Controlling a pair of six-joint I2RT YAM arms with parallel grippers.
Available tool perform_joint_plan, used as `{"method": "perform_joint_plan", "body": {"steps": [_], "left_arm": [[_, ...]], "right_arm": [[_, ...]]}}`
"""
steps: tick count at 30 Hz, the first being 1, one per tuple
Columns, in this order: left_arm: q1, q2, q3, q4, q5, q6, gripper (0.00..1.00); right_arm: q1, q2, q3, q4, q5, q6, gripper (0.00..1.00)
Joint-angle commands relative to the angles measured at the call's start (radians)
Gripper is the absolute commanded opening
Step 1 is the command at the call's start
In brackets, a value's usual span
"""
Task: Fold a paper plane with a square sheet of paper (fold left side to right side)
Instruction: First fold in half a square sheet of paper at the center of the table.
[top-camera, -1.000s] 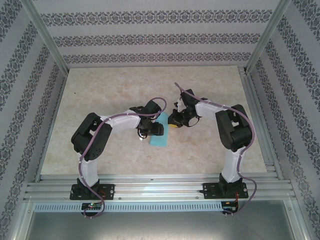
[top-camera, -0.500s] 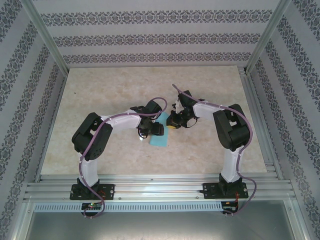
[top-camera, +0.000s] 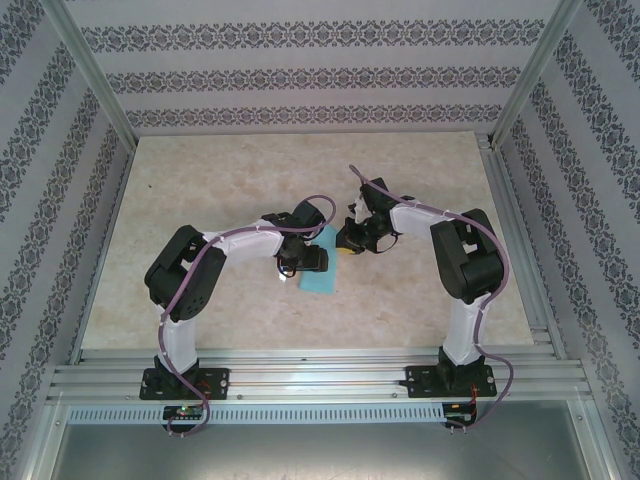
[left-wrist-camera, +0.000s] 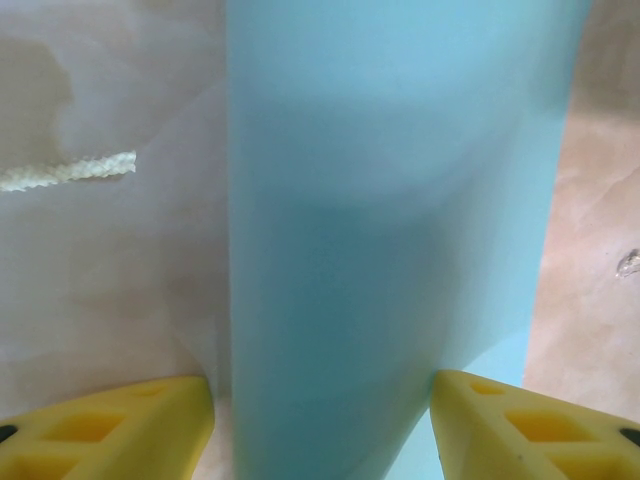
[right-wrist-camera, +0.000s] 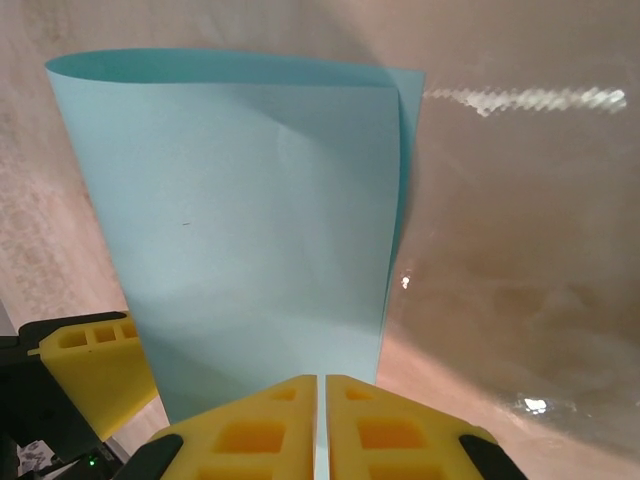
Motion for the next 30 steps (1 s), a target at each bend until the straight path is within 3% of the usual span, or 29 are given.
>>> {"method": "perform_joint_plan", "body": {"steps": [1, 17, 30], "left_arm": [[-0.05, 0.129, -0.035, 0.104, 0.066, 0.015, 0.62], [-0.053, 0.134, -0.035, 0.105, 0.065, 0.014, 0.62], [-0.054, 0.111, -0.034, 0.107, 0.064, 0.009, 0.62]], "right_arm": [[0.015, -0.002, 0.005, 0.023, -0.007, 0.018, 0.11], [0.039, 0.058, 0.026, 0.009, 0.013, 0.015, 0.11], [0.057, 0.109, 0.065, -0.136, 0.138, -0.05, 0.11]]}}
